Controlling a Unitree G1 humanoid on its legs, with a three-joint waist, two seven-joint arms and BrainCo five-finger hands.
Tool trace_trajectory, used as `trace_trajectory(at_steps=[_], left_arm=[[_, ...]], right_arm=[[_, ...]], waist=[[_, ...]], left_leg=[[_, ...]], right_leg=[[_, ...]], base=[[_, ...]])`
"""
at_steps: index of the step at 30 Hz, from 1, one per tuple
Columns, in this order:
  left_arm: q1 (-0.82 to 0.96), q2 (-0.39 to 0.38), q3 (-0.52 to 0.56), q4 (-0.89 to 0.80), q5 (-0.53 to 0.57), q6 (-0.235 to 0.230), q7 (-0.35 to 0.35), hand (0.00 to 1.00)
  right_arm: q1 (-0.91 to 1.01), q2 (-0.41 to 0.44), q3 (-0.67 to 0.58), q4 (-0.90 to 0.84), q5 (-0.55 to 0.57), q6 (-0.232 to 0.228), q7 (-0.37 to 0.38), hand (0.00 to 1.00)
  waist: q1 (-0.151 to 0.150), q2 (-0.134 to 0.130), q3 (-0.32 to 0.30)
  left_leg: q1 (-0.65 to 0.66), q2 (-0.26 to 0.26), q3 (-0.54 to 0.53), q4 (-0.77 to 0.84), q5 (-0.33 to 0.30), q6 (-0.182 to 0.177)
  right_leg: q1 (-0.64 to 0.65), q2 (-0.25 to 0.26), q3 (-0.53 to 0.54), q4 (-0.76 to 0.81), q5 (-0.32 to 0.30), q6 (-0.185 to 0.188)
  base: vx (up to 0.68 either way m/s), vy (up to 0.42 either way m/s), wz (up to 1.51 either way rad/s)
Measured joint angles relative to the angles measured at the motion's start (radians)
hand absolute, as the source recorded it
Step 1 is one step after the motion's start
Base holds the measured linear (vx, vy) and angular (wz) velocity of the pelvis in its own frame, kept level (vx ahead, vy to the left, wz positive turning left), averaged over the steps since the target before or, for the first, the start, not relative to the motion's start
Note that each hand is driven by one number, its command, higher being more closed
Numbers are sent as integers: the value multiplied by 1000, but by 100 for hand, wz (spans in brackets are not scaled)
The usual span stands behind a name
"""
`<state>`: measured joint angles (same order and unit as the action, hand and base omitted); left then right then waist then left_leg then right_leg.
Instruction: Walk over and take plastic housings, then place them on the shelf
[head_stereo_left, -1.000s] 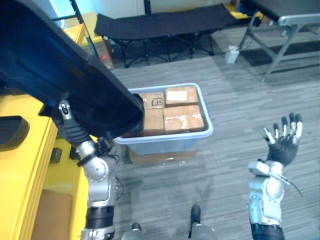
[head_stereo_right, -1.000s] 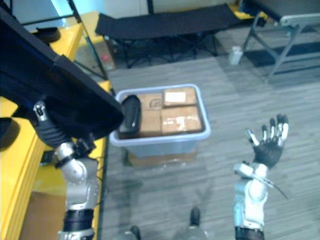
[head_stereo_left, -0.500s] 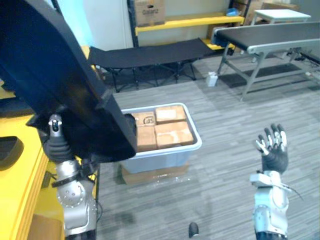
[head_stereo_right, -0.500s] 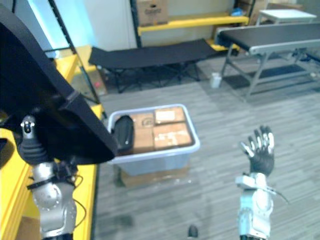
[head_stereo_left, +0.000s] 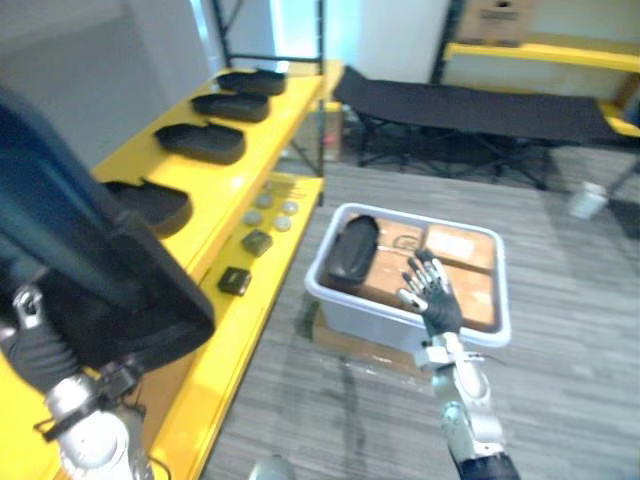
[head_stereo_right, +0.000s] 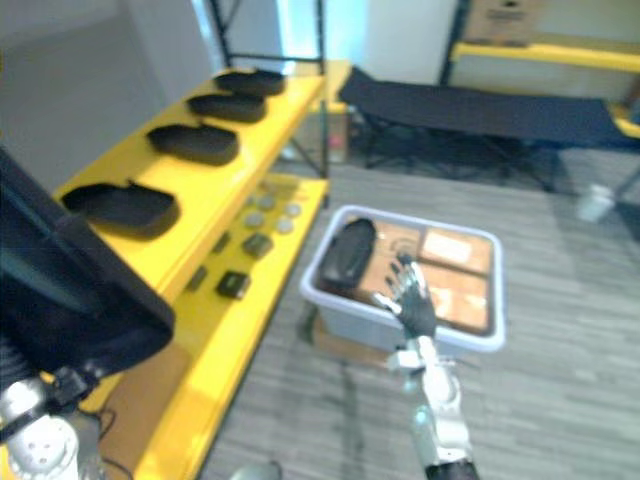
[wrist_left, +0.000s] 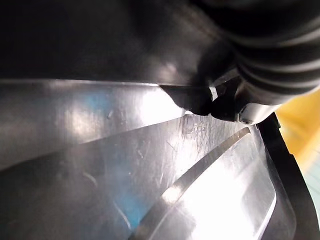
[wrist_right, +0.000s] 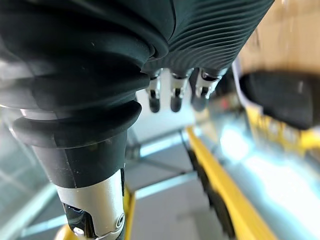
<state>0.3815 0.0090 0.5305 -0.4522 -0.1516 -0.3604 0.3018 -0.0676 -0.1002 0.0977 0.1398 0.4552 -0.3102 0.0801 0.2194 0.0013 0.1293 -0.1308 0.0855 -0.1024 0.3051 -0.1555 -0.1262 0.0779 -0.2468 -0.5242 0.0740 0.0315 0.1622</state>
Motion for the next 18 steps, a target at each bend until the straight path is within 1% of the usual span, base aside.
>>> trace_trajectory(at_steps=[2, 3, 4, 5, 7, 8, 9, 12, 13, 15, 16, 18], left_arm=[[10, 0, 59, -1, -12, -45, -7, 100], [9, 0, 65, -1, -15, -49, -7, 100], [9, 0, 93, -3, -36, -68, -6, 100], [12, 0, 113, -4, -41, -81, -5, 100], [13, 0, 141, -6, -42, -90, 2, 100], [13, -1, 149, -6, -44, -93, 4, 100], [11, -1, 161, -6, -44, -96, 10, 100], [13, -1, 181, -9, -42, -121, 32, 100], [13, -2, 197, -9, -34, -126, 35, 100], [14, -9, 231, -9, -35, -137, 40, 100], [14, -19, 252, -9, -39, -146, 39, 100], [17, -20, 255, -9, -44, -158, 39, 100]], right_arm=[[-36, 1, 46, 0, -21, -3, -36, 0], [-37, 2, 53, 0, -24, -3, -39, 0], [-42, 2, 85, 0, -47, -3, -41, 0], [-43, 2, 102, 0, -59, -3, -43, 0], [-57, 2, 110, 2, -79, -2, -41, 0], [-65, 1, 110, 4, -80, -2, -39, 0], [-77, 0, 111, 8, -80, -2, -37, 0], [-99, -7, 131, 24, -81, 1, -35, 0], [-104, -7, 140, 41, -84, 2, -34, 0], [-105, -8, 152, 51, -93, 2, -35, 0], [-106, -8, 157, 53, -113, 2, -38, 0], [-108, -15, 168, 60, -118, 2, -38, 0]], waist=[[32, 0, 34], [36, 1, 37], [53, -7, 51], [66, -5, 58], [80, -13, 66], [87, -8, 76], [99, -9, 84], [109, -12, 86], [123, -15, 88], [134, -22, 92], [144, -26, 95], [156, -34, 98]], left_leg=[[-31, -18, -30, 68, -34, 7], [-37, -21, -34, 76, -37, 8], [-51, -38, -55, 108, -53, 13], [-66, -47, -63, 127, -61, 16], [-84, -58, -81, 144, -64, 19], [-84, -62, -83, 146, -64, 19], [-86, -65, -86, 149, -65, 20], [-115, -79, -124, 158, -64, 20], [-114, -80, -134, 159, -64, 20], [-112, -81, -146, 160, -64, 19], [-109, -81, -160, 161, -66, 17], [-98, -79, -164, 157, -67, 15]], right_leg=[[-22, -42, -22, 121, -74, 3], [-26, -47, -24, 132, -82, 4], [-33, -70, -33, 185, -113, 9], [-40, -86, -45, 212, -131, 15], [-43, -98, -59, 236, -141, 15], [-43, -102, -61, 243, -144, 16], [-42, -107, -66, 250, -148, 17], [-38, -115, -107, 260, -159, 19], [-30, -113, -116, 258, -161, 16], [-10, -105, -139, 246, -160, 17], [-3, -99, -144, 237, -160, 18], [16, -95, -153, 224, -160, 18]], base=[[-30, 132, 50], [-22, 105, 45], [-17, 89, 39], [-1, 62, 40], [-2, 18, 29], [-6, 9, 21], [-6, 5, 21], [17, -26, 31], [42, -46, 28], [50, -53, 25], [37, -48, 21], [25, -27, 12]])
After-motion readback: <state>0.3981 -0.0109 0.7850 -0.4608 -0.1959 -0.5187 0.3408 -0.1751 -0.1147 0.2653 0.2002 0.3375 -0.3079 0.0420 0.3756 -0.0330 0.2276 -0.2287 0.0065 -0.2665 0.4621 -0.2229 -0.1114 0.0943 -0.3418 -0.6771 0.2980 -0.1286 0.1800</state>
